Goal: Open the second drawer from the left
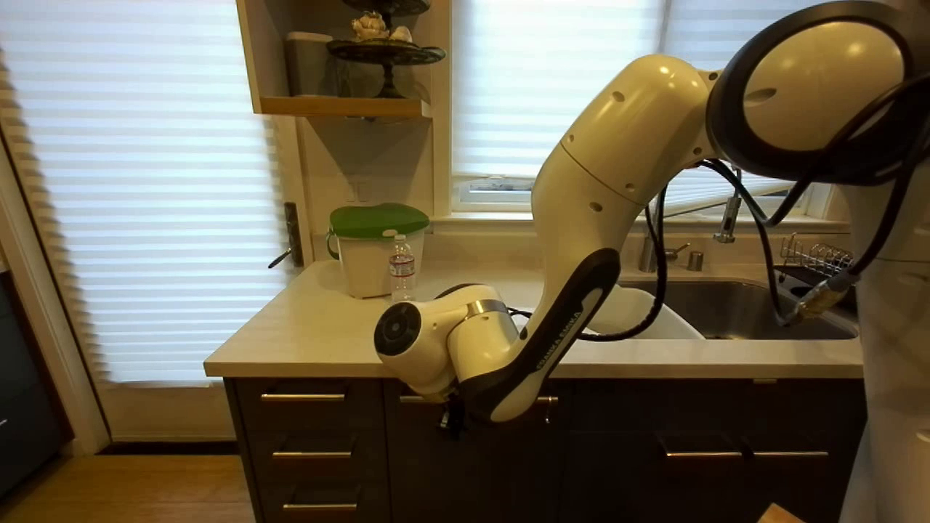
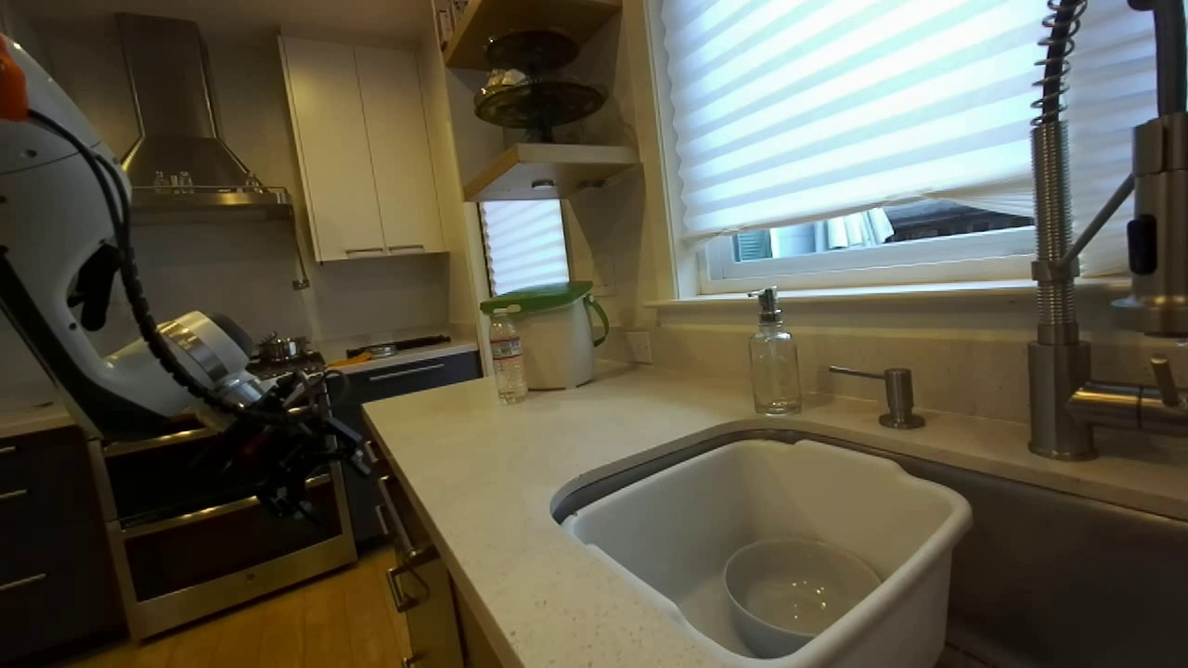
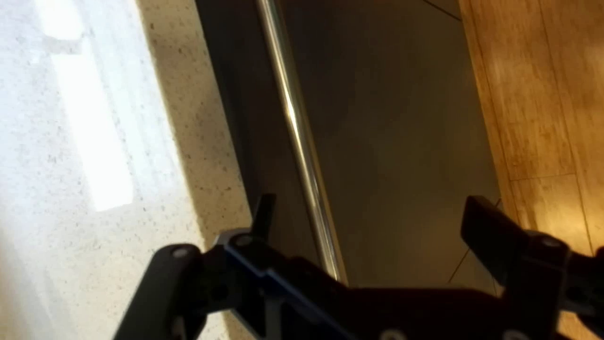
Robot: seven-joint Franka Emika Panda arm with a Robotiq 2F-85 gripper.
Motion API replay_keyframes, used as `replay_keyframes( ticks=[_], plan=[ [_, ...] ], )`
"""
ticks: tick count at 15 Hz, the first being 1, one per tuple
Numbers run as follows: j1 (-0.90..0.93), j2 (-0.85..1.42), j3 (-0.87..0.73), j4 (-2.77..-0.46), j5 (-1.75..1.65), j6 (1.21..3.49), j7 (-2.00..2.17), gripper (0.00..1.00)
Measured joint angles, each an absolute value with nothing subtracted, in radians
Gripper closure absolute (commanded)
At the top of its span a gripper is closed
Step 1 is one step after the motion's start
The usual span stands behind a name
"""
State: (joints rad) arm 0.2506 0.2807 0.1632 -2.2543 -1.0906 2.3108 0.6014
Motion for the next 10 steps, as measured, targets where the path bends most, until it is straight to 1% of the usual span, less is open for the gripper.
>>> replay_keyframes(
  ticks=[10],
  plan=[
    [0.288, 0.431, 0.163, -2.173, -1.357, 2.181, 0.71, 0.0]
  ],
)
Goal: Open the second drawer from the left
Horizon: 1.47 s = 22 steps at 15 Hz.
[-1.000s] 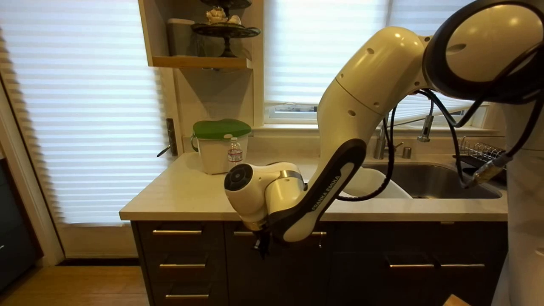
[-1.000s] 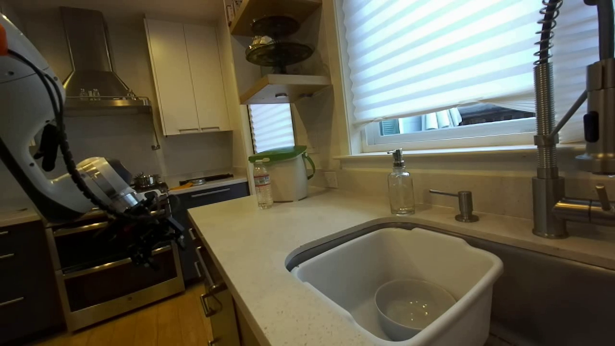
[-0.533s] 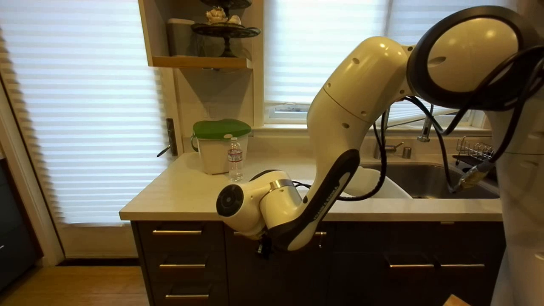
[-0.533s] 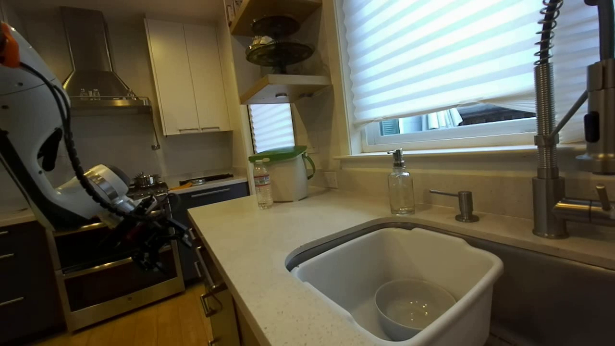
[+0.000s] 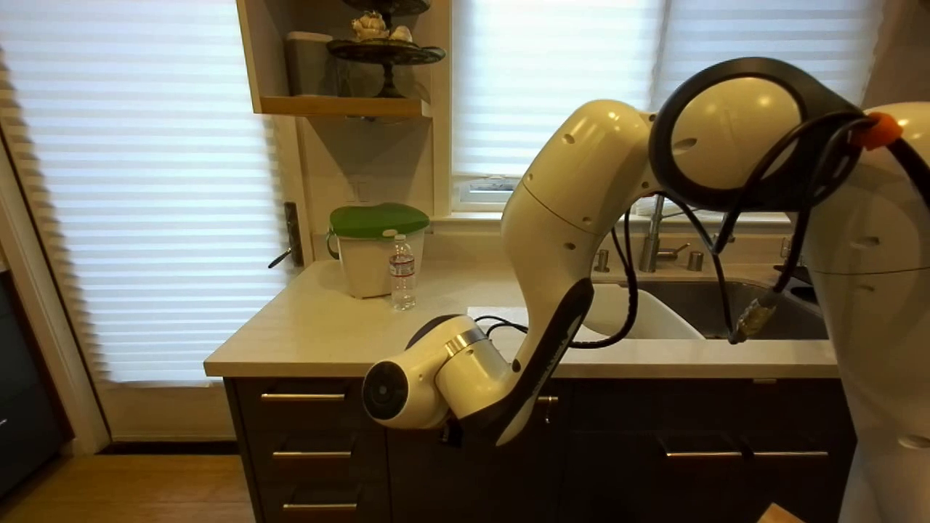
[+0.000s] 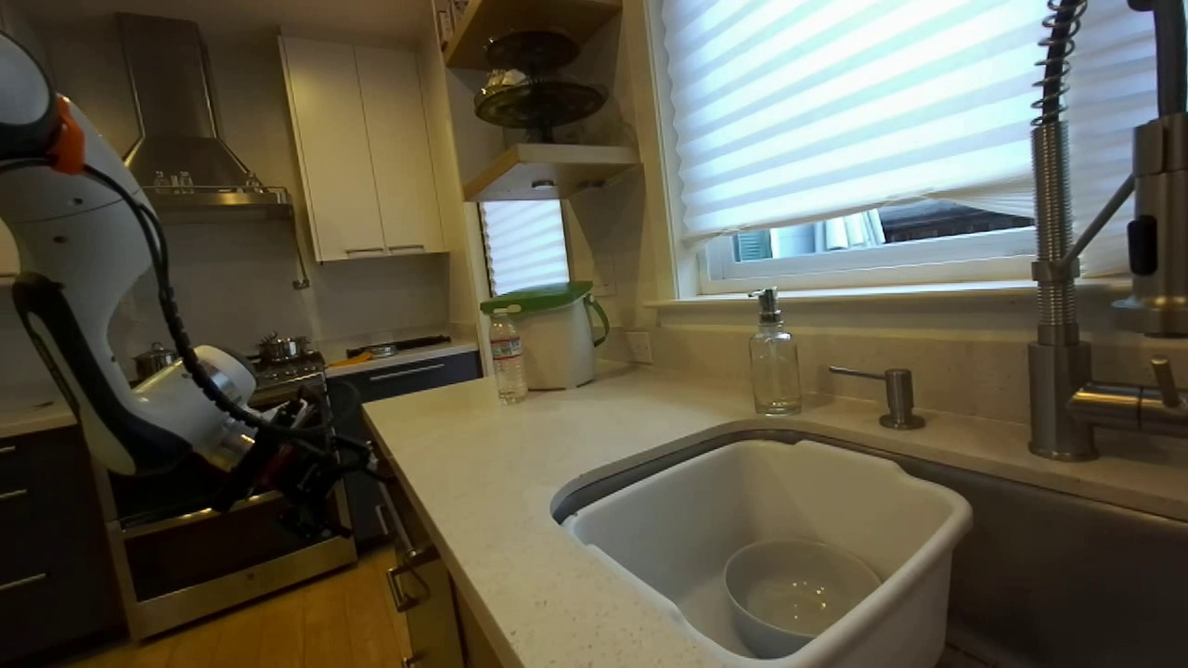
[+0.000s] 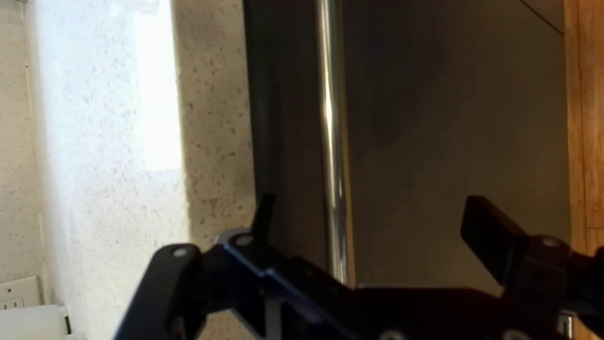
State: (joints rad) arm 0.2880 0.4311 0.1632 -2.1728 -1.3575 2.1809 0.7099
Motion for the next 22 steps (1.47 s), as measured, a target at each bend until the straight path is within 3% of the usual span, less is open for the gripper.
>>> replay_keyframes(
  ticks=[14, 22],
  plan=[
    [0.278, 0.579, 0.182, -2.078, -1.504, 2.175, 0.697, 0.0],
    [0.199, 0.538, 0.204, -2.077, -1.449, 2.399, 0.531, 0.0]
  ],
)
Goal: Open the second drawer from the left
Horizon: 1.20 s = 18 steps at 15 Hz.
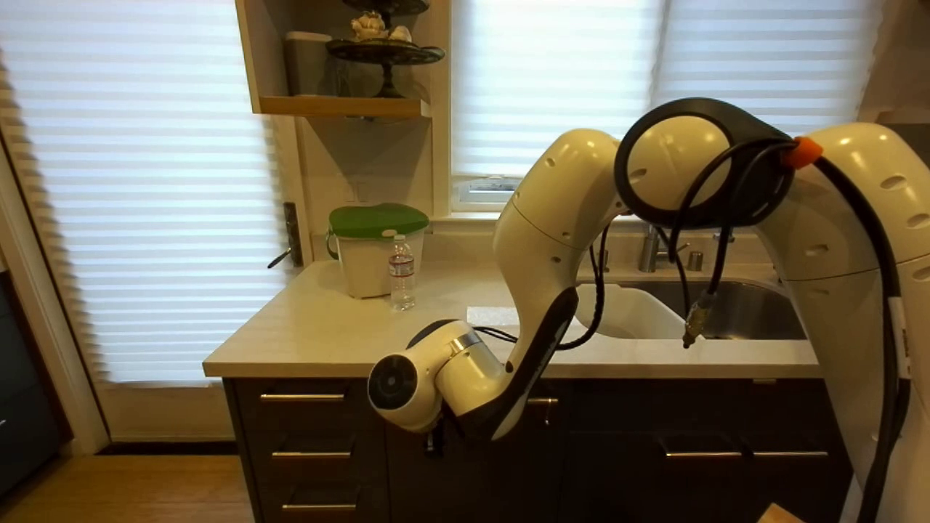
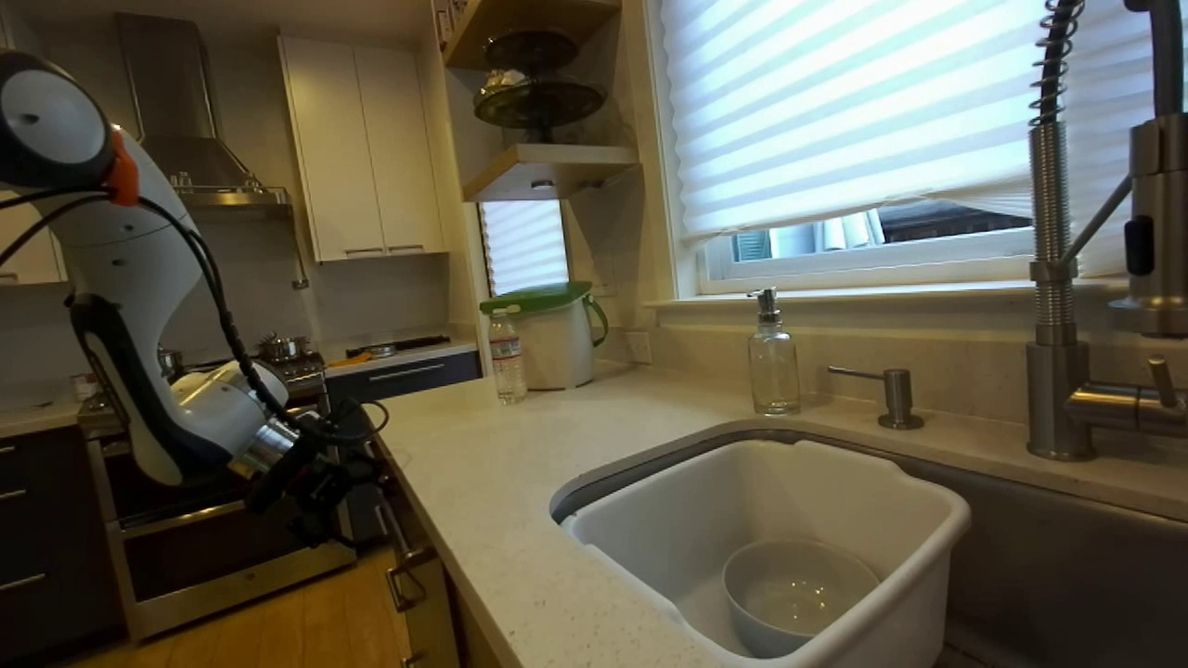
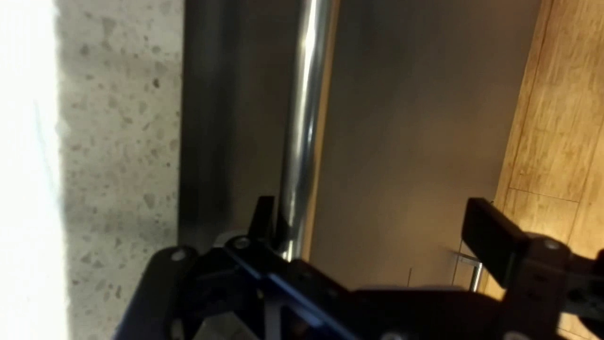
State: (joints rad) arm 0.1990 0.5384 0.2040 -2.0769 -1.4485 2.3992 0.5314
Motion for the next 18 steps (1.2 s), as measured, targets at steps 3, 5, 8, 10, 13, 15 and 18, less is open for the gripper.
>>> replay_keyframes(
  ticks=[3, 5, 8, 10, 13, 15, 18],
  plan=[
    [0.182, 0.528, 0.204, -2.077, -1.38, 2.445, 0.449, 0.0],
    [0.174, 0.522, 0.204, -2.077, -1.334, 2.464, 0.396, 0.0],
    [0.164, 0.517, 0.204, -2.077, -1.266, 2.506, 0.318, 0.0],
    [0.163, 0.515, 0.204, -2.077, -1.21, 2.531, 0.259, 0.0],
    [0.163, 0.514, 0.207, -2.078, -1.116, 2.559, 0.166, 0.0],
    [0.163, 0.514, 0.21, -2.079, -1.048, 2.568, 0.1, 0.0],
    [0.163, 0.504, 0.217, -2.081, -0.939, 2.561, 0.013, 0.0]
  ],
)
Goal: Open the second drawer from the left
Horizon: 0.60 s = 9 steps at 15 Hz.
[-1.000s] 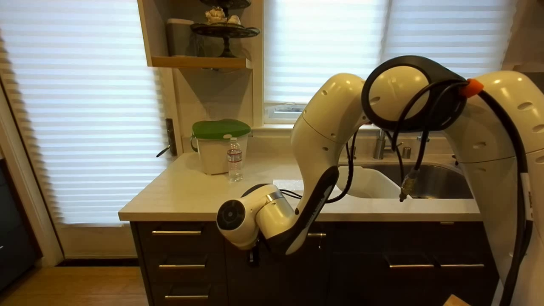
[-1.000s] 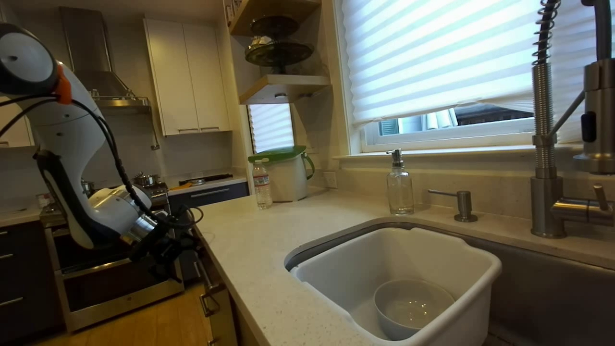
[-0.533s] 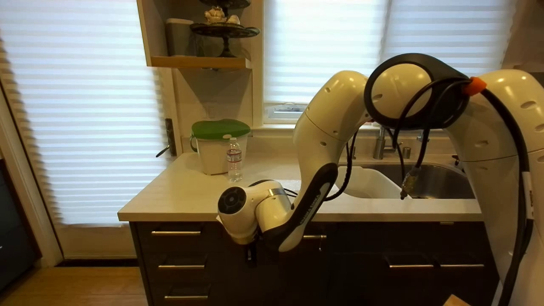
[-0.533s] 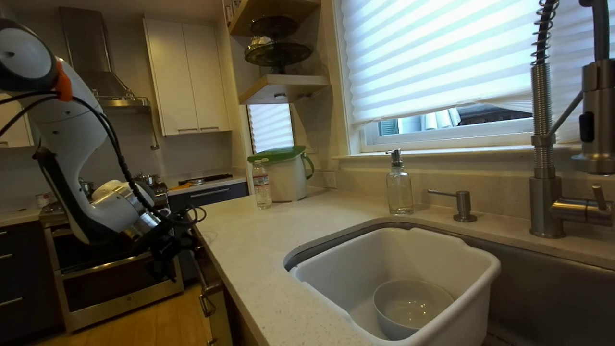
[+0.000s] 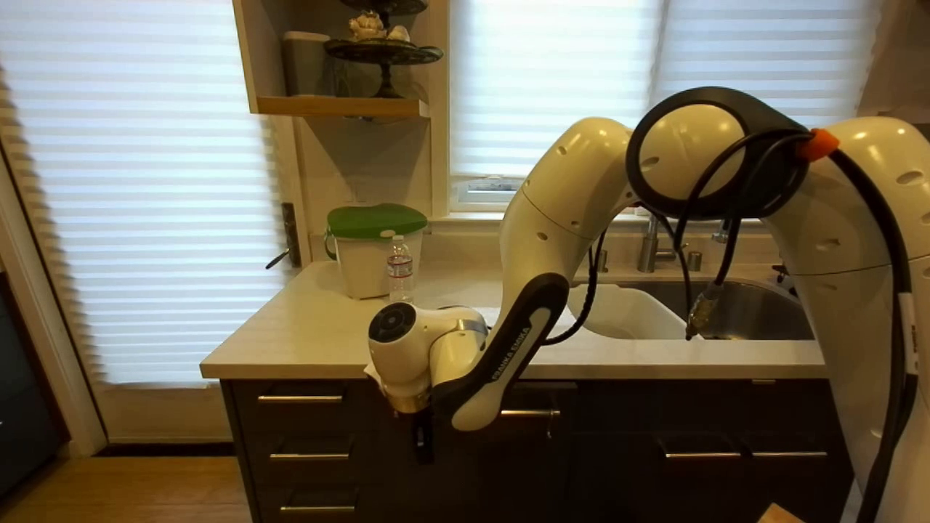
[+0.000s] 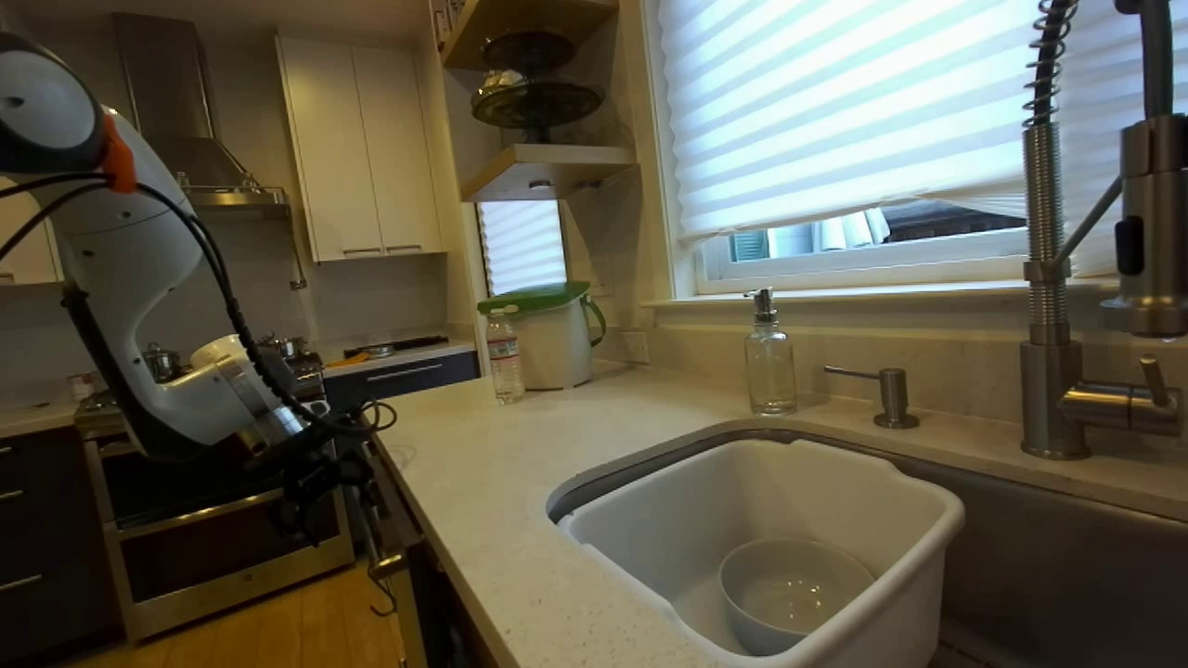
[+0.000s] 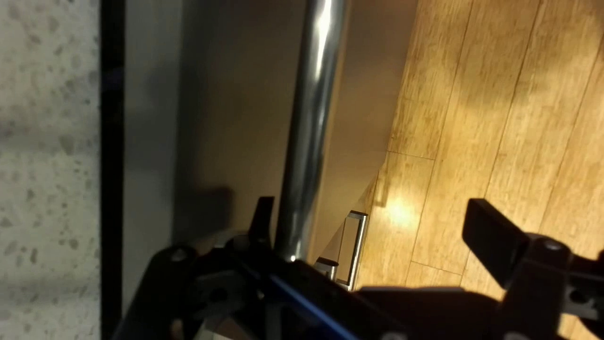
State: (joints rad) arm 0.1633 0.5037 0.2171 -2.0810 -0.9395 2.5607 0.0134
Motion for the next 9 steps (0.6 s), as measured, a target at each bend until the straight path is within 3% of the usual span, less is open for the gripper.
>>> replay_keyframes(
  ticks=[9],
  plan=[
    [0.236, 0.45, 0.281, -2.098, -0.646, 2.405, -0.111, 0.0]
  ],
)
